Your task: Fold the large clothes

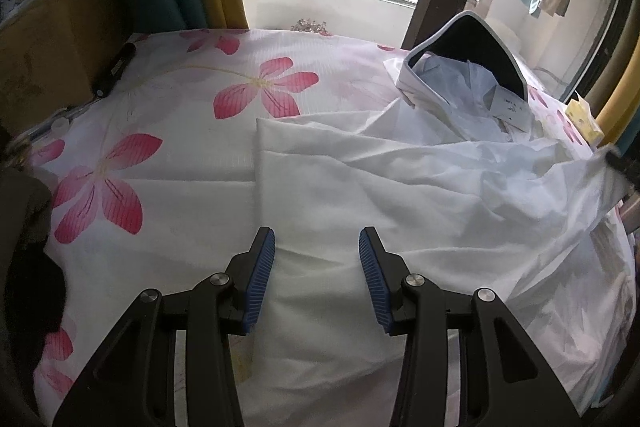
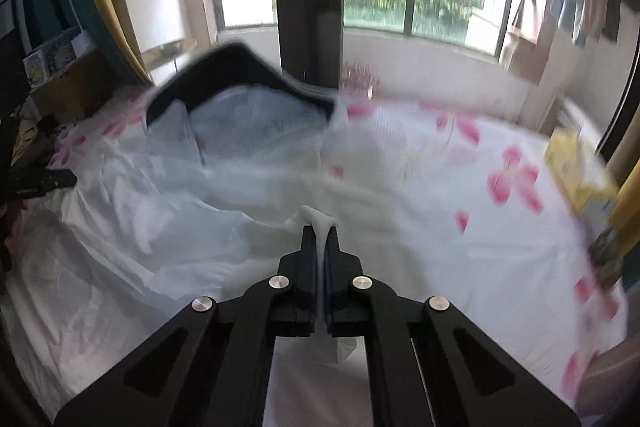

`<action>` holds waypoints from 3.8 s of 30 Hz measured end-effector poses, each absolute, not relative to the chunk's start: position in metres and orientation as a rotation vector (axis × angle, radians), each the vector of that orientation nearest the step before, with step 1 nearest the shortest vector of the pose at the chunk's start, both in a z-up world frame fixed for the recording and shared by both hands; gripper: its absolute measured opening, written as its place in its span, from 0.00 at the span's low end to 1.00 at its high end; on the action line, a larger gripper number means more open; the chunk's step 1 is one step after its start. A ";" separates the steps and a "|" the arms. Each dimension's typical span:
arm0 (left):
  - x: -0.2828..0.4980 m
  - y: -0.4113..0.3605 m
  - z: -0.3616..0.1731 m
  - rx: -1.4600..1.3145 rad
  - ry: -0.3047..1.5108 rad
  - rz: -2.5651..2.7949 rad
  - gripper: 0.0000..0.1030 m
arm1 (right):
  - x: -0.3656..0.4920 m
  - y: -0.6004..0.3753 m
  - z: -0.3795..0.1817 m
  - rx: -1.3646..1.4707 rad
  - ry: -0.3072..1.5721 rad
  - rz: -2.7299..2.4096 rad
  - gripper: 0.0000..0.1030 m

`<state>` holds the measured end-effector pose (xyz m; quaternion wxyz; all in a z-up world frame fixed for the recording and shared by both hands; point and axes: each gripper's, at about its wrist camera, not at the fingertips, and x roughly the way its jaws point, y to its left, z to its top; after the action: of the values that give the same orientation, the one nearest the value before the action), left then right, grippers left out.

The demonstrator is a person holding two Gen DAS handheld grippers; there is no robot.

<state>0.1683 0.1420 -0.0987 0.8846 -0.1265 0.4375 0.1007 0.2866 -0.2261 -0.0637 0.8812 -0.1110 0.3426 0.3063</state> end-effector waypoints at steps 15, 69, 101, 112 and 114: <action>0.204 0.163 -0.106 -0.184 0.917 0.262 0.45 | 0.278 -0.208 -0.002 -0.287 0.486 0.632 0.03; 0.327 0.143 -0.088 -0.183 0.890 0.038 0.45 | 0.423 -0.138 -0.078 -0.457 0.704 0.710 0.46; 0.371 0.131 -0.018 -0.304 0.751 -0.105 0.45 | 0.423 -0.150 -0.040 -0.390 0.639 0.683 0.68; 0.379 0.124 -0.077 -0.257 0.898 -0.117 0.45 | 0.450 -0.122 -0.098 -0.375 0.865 0.794 0.68; 0.376 0.123 -0.088 -0.240 0.927 -0.126 0.45 | 0.450 -0.120 -0.108 -0.394 0.897 0.810 0.68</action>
<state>0.3758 0.1235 -0.0877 0.8858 -0.1152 0.4455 -0.0604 0.4496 -0.1204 -0.1080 0.8048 -0.1841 0.4188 0.3782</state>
